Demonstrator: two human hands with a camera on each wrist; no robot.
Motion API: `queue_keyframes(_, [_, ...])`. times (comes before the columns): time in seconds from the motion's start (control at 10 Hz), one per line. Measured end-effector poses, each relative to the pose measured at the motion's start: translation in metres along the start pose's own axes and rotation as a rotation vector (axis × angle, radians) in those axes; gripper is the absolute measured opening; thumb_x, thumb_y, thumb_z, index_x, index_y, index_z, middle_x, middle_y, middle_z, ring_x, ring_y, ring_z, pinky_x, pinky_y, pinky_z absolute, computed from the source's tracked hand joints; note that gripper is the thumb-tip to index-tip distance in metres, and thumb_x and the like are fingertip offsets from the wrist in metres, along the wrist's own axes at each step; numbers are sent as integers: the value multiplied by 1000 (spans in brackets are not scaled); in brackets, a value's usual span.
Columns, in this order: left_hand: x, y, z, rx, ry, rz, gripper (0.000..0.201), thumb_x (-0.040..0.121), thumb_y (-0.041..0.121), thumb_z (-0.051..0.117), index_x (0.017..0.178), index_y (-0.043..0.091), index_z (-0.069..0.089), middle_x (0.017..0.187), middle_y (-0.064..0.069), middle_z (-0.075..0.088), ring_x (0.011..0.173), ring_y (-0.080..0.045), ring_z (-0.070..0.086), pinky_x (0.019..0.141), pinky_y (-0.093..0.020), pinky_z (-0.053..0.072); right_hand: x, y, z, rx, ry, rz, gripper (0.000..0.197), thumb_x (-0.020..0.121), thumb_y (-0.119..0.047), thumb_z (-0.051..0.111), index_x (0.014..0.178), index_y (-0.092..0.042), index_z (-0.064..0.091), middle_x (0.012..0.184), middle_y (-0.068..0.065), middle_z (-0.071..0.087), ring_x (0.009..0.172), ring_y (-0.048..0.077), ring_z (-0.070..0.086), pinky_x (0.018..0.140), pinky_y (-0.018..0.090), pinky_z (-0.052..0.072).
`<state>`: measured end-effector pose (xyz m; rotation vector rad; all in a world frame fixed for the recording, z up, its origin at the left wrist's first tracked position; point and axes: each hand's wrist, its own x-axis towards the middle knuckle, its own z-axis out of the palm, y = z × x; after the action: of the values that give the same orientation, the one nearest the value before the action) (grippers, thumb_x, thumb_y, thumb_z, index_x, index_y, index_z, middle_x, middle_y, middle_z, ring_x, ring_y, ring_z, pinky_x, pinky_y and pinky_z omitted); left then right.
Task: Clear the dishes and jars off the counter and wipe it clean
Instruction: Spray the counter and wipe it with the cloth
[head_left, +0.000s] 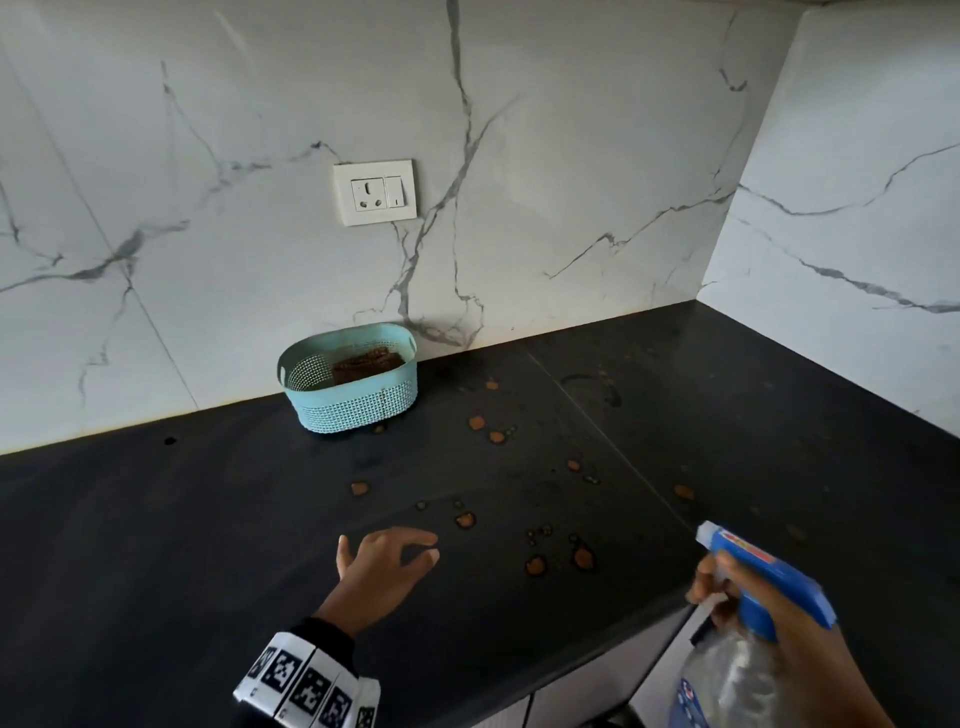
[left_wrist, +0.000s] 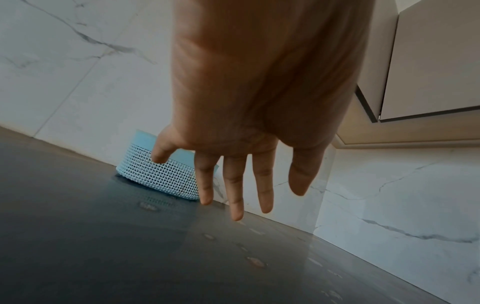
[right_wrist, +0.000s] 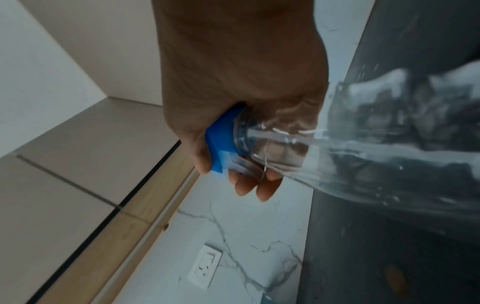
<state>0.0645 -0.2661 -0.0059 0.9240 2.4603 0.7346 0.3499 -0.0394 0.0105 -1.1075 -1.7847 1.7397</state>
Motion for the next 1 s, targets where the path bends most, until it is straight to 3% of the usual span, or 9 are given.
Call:
queue_keyframes(0.1, [11, -12, -10, 3, -19, 29, 9, 93, 44, 48, 94, 53, 47, 126, 21, 54, 128, -2, 40, 113, -50, -6, -12, -29, 37, 27, -49, 177, 40, 64, -37, 83, 66, -2, 64, 64, 19, 63, 62, 29, 59, 71, 45, 50])
queue_keyframes(0.2, [18, -26, -17, -16, -29, 50, 9, 92, 42, 49, 95, 51, 48, 125, 21, 55, 126, -2, 41, 113, -48, -5, -24, -31, 64, 34, 13, 38, 51, 60, -59, 75, 64, -10, 67, 63, 14, 64, 58, 25, 60, 64, 40, 48])
queue_keyframes(0.3, [25, -41, -21, -31, -59, 78, 16, 92, 42, 50, 87, 55, 43, 122, 22, 55, 124, -1, 43, 114, -48, -4, -33, -23, 80, 66, 37, 100, 76, 26, -65, 84, 61, -1, 63, 58, 20, 59, 49, 22, 58, 56, 33, 49])
queue_keyframes(0.4, [29, -52, -25, -26, -79, 102, 15, 92, 41, 50, 89, 54, 45, 121, 22, 56, 124, -1, 44, 115, -49, -1, -39, -21, 86, 119, 99, 22, 63, 50, -41, 80, 79, 12, 63, 71, 27, 62, 48, 17, 61, 45, 23, 50])
queue_keyframes(0.5, [36, -60, -27, -15, -101, 119, 10, 93, 40, 49, 97, 50, 47, 124, 21, 55, 125, -1, 42, 114, -50, -3, -57, -31, 94, 114, 78, -19, 24, 64, -31, 70, 61, -7, 73, 62, 16, 65, 41, 9, 58, 41, 16, 46])
queue_keyframes(0.6, [45, -64, -27, -17, -125, 141, 11, 93, 41, 49, 97, 51, 47, 125, 20, 54, 127, -2, 41, 113, -50, -4, -55, -19, 96, -15, -10, 49, 14, 80, 1, 62, 68, 3, 67, 54, 9, 62, 52, 16, 59, 50, 20, 47])
queue_keyframes(0.7, [52, -62, -24, -8, -151, 148, 10, 93, 41, 49, 100, 48, 49, 125, 20, 54, 127, -3, 40, 113, -51, -3, -54, 3, 108, -121, -83, 107, 41, 67, -36, 79, 75, 0, 62, 59, 7, 61, 53, 7, 59, 56, 18, 48])
queue_keyframes(0.9, [55, -52, -15, 0, -182, 210, 12, 93, 40, 48, 103, 47, 50, 127, 19, 54, 129, -4, 38, 113, -51, -4, -68, 32, 115, -20, 107, 125, 28, 52, -63, 80, 52, -37, 70, 53, -13, 65, 47, -7, 58, 53, 6, 45])
queue_keyframes(1.0, [57, -41, -12, 0, -187, 253, 12, 93, 40, 48, 103, 47, 50, 126, 20, 54, 128, -4, 39, 113, -50, -4, -77, 41, 99, 50, 242, 95, 14, 78, -11, 73, 65, -12, 67, 51, -1, 66, 45, 2, 60, 49, 9, 46])
